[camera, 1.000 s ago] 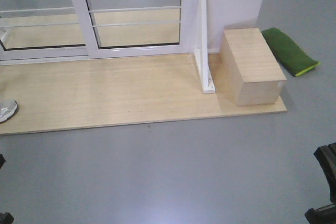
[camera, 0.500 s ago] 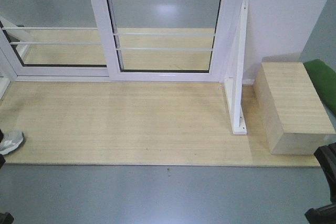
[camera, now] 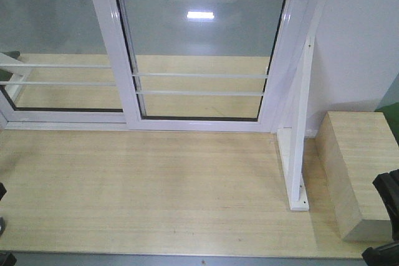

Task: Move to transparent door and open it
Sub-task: 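Turn and drive the base toward the white-framed glass sliding door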

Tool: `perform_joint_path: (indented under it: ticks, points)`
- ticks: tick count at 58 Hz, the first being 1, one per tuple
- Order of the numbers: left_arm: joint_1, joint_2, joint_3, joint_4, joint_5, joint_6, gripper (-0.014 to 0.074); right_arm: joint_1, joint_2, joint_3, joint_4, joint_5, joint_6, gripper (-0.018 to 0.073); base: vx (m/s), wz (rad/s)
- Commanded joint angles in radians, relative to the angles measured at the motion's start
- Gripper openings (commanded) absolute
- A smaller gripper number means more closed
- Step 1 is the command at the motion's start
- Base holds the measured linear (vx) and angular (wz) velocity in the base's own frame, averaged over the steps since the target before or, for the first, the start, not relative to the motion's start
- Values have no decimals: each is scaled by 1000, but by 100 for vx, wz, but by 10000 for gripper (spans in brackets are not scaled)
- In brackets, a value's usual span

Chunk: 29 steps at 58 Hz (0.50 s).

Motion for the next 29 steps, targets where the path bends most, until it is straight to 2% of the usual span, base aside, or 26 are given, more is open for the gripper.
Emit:
perform_joint_path:
  ticks: [1,29]
  points:
    - [-4,-15,15,-8,-90,-6,3,-3,-16,5,-5,-84,0,-3,44,-4]
    - [-4,-15,15,-8,-90,-6,3,-3,-16,5,-5,-84,0,-3,39,-3]
